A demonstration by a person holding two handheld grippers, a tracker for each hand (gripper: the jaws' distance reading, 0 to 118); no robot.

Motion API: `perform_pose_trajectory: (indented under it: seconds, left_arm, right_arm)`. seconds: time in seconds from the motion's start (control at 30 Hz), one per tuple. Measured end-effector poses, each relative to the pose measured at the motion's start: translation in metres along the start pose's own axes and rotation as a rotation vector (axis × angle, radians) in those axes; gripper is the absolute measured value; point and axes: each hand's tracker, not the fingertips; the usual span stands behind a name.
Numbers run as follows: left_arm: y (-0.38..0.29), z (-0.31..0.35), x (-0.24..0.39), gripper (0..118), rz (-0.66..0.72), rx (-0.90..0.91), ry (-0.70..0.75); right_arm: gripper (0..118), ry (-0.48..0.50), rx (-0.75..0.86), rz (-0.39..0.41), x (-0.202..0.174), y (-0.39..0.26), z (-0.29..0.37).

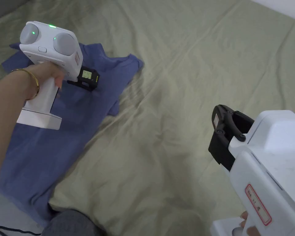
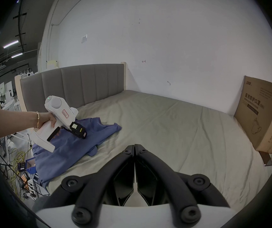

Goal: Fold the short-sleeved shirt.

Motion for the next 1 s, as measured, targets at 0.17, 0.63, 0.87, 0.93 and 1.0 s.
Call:
perform_pose_trajectory:
  seconds: [0.17,0.63,0.87,0.93,1.0]
  left_arm:
    - [0.004,-0.001,0.000,0,0.117,0.007,-0.080]
    - [-0.020,0.168,-0.029,0,0.233,0.402,-0.078]
    - [-0.047,0.326,-0.001,0,0.181,0.643,-0.149]
    - [-0.052,0.380,0.015,0,0.160,0.749,-0.198]
    - [-0.042,0.425,0.028,0,0.124,0.834,-0.238]
  right_arm:
    - [0,-0.010,-0.034,-0.014,0.006,-0.010,-0.002]
    - [0,-0.033,0.049,-0.047,0.010,-0.009,0.078]
    - [0,-0.073,0.130,-0.075,0.018,-0.010,0.132]
    - [0,-0.086,0.160,-0.083,0.021,-0.010,0.149]
    - [0,-0.105,0.192,-0.084,0.025,-0.009,0.167]
